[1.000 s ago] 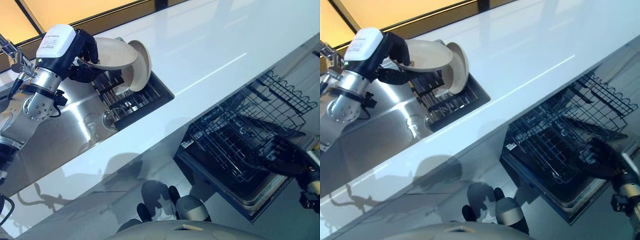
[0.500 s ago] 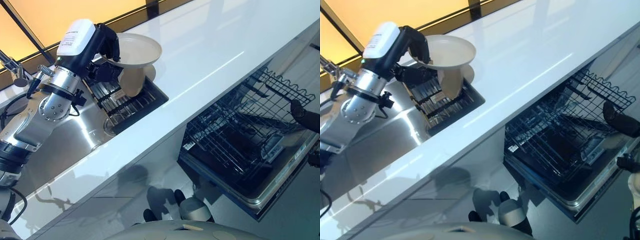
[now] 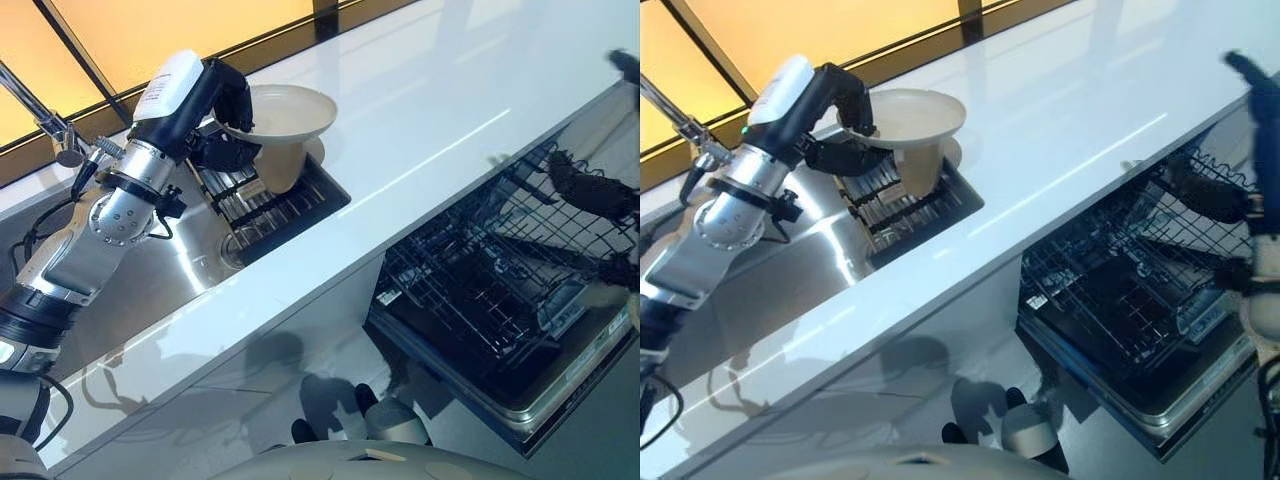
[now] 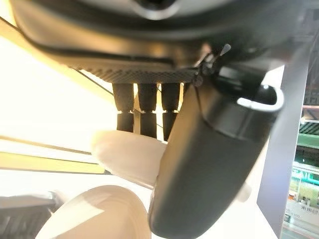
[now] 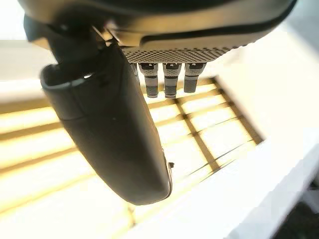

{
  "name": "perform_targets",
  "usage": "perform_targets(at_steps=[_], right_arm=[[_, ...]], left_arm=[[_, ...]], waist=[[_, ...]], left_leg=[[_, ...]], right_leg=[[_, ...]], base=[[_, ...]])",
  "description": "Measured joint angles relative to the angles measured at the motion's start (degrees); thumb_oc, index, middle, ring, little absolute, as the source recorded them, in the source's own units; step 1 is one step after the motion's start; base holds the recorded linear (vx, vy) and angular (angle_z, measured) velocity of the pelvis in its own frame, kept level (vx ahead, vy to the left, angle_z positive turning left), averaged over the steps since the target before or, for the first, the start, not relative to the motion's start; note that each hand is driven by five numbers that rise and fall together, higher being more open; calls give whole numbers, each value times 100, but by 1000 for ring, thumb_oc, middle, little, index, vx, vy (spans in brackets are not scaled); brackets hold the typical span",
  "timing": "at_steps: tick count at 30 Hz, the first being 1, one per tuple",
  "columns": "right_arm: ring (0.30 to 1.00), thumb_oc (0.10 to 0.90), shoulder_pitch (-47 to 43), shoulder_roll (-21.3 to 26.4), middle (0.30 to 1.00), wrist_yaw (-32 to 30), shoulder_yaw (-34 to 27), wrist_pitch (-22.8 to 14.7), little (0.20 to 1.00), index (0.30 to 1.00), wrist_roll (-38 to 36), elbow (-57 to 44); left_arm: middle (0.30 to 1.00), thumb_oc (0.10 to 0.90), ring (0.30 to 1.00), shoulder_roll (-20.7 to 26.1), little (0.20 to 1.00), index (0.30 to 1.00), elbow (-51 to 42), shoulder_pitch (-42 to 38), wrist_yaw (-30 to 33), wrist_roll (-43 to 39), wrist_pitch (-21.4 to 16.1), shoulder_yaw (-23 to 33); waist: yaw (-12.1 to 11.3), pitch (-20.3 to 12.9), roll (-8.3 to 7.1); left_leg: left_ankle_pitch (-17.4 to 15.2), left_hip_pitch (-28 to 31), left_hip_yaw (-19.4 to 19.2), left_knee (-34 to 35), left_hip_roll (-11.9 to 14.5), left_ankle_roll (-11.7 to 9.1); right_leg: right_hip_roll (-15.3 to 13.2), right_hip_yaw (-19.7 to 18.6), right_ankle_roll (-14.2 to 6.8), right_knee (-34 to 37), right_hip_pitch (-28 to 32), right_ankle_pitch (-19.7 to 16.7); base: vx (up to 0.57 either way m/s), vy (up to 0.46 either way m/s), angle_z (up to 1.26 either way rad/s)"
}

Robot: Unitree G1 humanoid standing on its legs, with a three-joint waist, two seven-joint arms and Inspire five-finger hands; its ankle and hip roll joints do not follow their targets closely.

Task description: Pick up plates and place into dishwasher.

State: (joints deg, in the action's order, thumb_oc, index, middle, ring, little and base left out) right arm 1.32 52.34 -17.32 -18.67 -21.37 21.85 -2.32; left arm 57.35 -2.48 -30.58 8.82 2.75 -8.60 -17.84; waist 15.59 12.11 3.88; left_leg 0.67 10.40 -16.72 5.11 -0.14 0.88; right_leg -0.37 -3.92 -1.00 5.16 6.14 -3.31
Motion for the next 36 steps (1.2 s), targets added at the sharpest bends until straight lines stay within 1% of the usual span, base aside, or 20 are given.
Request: perform_targets(at_steps=[3,6,9,13,16,17,21,23,27,32,36], right_arm=[[900,800,-347,288,900,40,383,5,900,900,516,9],[900,800,-583,460,900,65,618,19,900,900,886,-28],[900,800,-839,625,900,196,844,9,900,900,1091,-30],[900,800,-1206,802,900,295,1164,72,900,900,1221,9],[900,800,-1408,824,900,298,1368,79,900,900,1222,11],[900,800,-1580,826,900,317,1555,137,900,900,1223,36],[900,800,-1874,831,900,447,1831,192,900,900,1325,53],[900,800,-2049,831,900,466,2014,217,900,900,1406,99],[900,800,-2318,832,900,476,2269,269,900,900,1417,258],[900,800,-2673,831,900,474,2569,287,900,900,1417,365],[900,800,-2701,831,900,460,2651,275,900,900,1431,367]], left_arm=[[300,100,300,-44,200,300,-99,0,-74,-54,-47,0],[300,100,300,-43,200,300,-258,-8,-106,-68,-57,-1],[300,100,300,-43,200,300,-325,-72,-112,-161,-57,-5],[300,100,300,-42,200,300,-351,-240,-112,-164,-69,-40],[300,100,300,-44,200,300,-351,-394,-112,-165,-146,-43],[300,100,300,-48,200,300,-351,-471,-115,-167,-162,-51],[300,100,300,-82,200,300,-378,-670,-156,-310,-175,-112],[300,100,300,-121,200,300,-379,-774,-192,-389,-175,-258],[300,100,300,-292,200,300,-381,-774,-294,-392,-173,-289],[300,100,300,-334,200,300,-364,-775,-371,-556,-171,-454],[300,100,300,-528,200,300,-365,-775,-440,-620,-170,-539]], waist=[[-65,0,0],[-141,0,0],[-177,1,-2],[-225,1,-2],[-253,1,-2],[-244,1,-2],[-265,1,-2],[-289,1,-2],[-304,2,-3],[-307,2,-4],[-337,4,-7]], left_leg=[[1,-2,9,-1,-7,1],[1,-2,48,-1,-8,1],[1,-3,145,-1,-11,2],[4,-3,157,-1,-13,6],[4,-2,161,-1,-11,6],[4,-2,161,-1,-13,6],[5,-2,180,-2,-13,7],[6,0,200,-2,-14,8],[10,0,217,-2,-16,12],[10,35,226,-2,-14,12],[9,82,235,-1,-16,12]], right_leg=[[-5,7,0,0,4,0],[-6,21,0,0,11,0],[-6,47,0,0,18,0],[-8,58,0,0,23,0],[-6,63,0,-1,26,0],[-8,63,0,0,26,0],[-8,85,0,0,32,0],[-9,106,0,0,41,0],[-13,126,0,-1,49,0],[-11,134,0,0,88,0],[-13,141,-3,0,138,2]], base=[[0,0,0],[-5,-7,1],[-5,-10,3],[-2,-6,1],[0,0,0],[0,0,0],[0,0,0],[0,-13,4],[0,0,0],[0,0,0],[0,0,0]])
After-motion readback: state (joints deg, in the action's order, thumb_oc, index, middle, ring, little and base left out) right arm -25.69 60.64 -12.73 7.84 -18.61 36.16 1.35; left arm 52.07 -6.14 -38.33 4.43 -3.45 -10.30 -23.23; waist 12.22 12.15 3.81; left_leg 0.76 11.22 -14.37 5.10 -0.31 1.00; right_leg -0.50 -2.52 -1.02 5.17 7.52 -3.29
